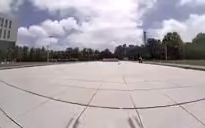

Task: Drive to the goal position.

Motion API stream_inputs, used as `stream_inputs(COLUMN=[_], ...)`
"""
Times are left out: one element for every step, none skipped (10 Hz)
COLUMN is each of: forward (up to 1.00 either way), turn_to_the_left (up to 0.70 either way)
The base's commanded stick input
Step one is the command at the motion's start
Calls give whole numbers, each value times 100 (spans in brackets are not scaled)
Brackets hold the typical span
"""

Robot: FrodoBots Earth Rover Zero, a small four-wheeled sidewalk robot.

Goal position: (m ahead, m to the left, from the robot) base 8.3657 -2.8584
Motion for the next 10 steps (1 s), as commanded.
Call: stream_inputs(forward=[50,50,50,50,50,50,50,50,50,50], turn_to_the_left=[0,0,0,0,0,0,0,0,0,0])
